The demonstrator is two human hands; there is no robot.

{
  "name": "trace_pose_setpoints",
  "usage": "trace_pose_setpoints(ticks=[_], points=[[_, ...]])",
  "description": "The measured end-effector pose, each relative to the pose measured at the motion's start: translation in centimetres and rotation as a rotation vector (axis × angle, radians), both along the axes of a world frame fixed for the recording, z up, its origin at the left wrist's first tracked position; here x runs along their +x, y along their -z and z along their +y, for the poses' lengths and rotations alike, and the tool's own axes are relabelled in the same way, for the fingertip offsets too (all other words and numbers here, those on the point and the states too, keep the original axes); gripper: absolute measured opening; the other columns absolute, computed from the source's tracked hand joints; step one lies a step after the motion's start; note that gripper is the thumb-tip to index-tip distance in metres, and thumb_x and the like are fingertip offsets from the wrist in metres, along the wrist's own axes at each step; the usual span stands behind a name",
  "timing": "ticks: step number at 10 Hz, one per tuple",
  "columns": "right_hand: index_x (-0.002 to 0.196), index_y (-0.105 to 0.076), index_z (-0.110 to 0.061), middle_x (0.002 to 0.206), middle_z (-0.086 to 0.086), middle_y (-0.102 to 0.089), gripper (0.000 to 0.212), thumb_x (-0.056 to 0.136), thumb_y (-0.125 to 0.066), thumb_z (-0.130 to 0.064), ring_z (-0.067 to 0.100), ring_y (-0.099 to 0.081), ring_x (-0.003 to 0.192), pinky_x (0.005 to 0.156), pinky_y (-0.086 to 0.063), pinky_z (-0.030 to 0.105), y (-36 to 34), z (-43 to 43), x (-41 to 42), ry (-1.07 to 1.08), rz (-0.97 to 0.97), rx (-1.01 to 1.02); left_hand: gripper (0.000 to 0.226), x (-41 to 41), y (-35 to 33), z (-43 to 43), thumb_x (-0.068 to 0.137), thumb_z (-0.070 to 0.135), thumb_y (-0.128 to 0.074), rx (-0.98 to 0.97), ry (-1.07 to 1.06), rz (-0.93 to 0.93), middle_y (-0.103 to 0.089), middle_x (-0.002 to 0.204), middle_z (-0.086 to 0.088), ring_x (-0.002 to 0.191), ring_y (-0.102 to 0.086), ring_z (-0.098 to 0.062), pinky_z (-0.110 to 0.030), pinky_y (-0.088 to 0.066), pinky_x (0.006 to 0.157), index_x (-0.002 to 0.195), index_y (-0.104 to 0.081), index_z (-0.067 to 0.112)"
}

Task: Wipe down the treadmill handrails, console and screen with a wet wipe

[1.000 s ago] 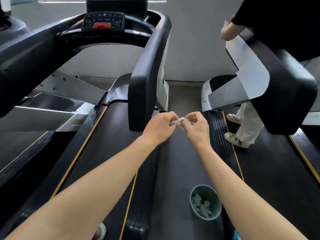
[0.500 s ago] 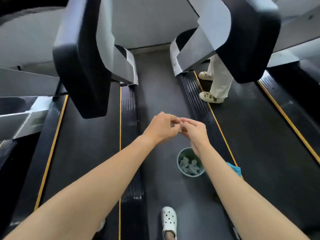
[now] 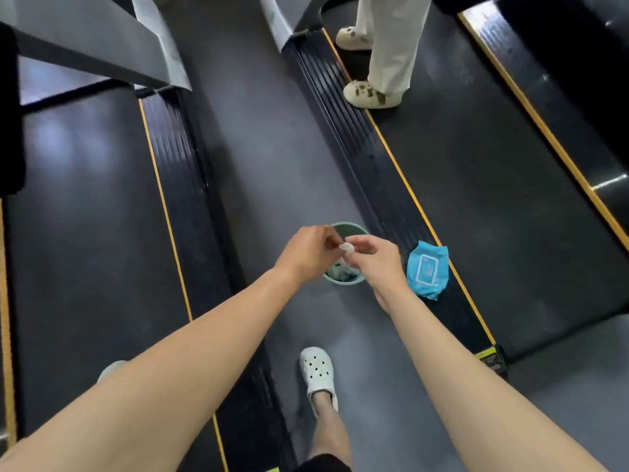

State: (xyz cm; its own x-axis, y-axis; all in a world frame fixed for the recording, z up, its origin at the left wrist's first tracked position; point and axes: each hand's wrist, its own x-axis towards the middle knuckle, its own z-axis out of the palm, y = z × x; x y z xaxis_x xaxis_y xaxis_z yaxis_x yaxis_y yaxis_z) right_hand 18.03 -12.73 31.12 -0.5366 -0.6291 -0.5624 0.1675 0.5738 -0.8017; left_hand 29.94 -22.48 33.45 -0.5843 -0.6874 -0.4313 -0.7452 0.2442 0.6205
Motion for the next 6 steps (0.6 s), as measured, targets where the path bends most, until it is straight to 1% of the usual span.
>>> trace_pose_setpoints(ticks=[1, 2, 3, 4, 5, 6], points=[[0.096, -0.078, -0.014, 0.084, -0.002, -0.075, 0.02, 0.082, -0.075, 0.001, 0.011, -0.069, 0.077, 0.082, -0.061, 0.036, 5.1, 0.9, -1.4, -0.015, 0.068, 0.101, 0.02, -1.0, 4.2, 0.5, 0.094, 0.02, -0.061, 0.025, 0.011, -0.027, -0.076, 0.104, 0.005, 0.096, -0.069, -0.017, -0.033, -0.055, 0.089, 0.104, -0.078, 0.024], [0.088, -0.076, -0.021, 0.087, -0.004, -0.075, 0.024, 0.076, -0.072, -0.001, 0.014, -0.072, 0.086, 0.088, -0.061, 0.045, 9.5, 1.5, -2.8, 0.027, 0.105, 0.189, 0.021, -1.3, 7.8, 0.4, 0.096, 0.019, -0.055, 0.038, -0.068, -0.08, -0.076, 0.104, -0.002, 0.097, -0.069, -0.023, -0.037, -0.056, 0.089, 0.102, -0.075, 0.017], [0.092, -0.07, -0.027, 0.092, -0.005, -0.071, 0.027, 0.081, -0.071, -0.002, 0.015, -0.069, 0.092, 0.092, -0.059, 0.044, 12.4, 1.0, -3.7, 0.088, 0.109, 0.217, 0.02, -1.4, 11.3, 0.0, 0.1, 0.025, -0.051, 0.024, -0.092, -0.143, -0.073, 0.096, -0.002, 0.091, -0.067, -0.025, -0.039, -0.056, 0.083, 0.094, -0.069, 0.018], [0.119, -0.067, -0.019, 0.103, -0.003, -0.066, 0.029, 0.091, -0.067, -0.01, 0.02, -0.066, 0.1, 0.095, -0.054, 0.038, 14.7, 0.1, -4.2, 0.089, 0.144, 0.218, 0.022, -1.7, 13.5, -0.2, 0.103, 0.028, -0.049, 0.02, -0.1, -0.174, -0.071, 0.094, -0.001, 0.088, -0.066, -0.024, -0.037, -0.055, 0.08, 0.096, -0.067, 0.018], [0.132, -0.062, -0.014, 0.11, -0.001, -0.06, 0.038, 0.095, -0.064, -0.013, 0.02, -0.061, 0.106, 0.097, -0.049, 0.033, 15.9, -0.5, -4.4, 0.07, 0.137, 0.258, 0.022, -1.9, 14.6, -0.2, 0.103, 0.028, -0.047, 0.051, -0.116, -0.194, -0.069, 0.094, 0.001, 0.086, -0.065, -0.023, -0.037, -0.055, 0.079, 0.097, -0.066, 0.018], [0.126, -0.065, -0.017, 0.107, -0.001, -0.065, 0.034, 0.092, -0.063, -0.013, 0.022, -0.064, 0.108, 0.101, -0.05, 0.039, 15.1, -1.3, -4.2, 0.042, 0.105, 0.282, 0.022, -1.9, 13.6, -0.7, 0.103, 0.027, -0.046, 0.051, -0.148, -0.189, -0.069, 0.096, 0.001, 0.087, -0.065, -0.022, -0.035, -0.052, 0.077, 0.1, -0.066, 0.019]])
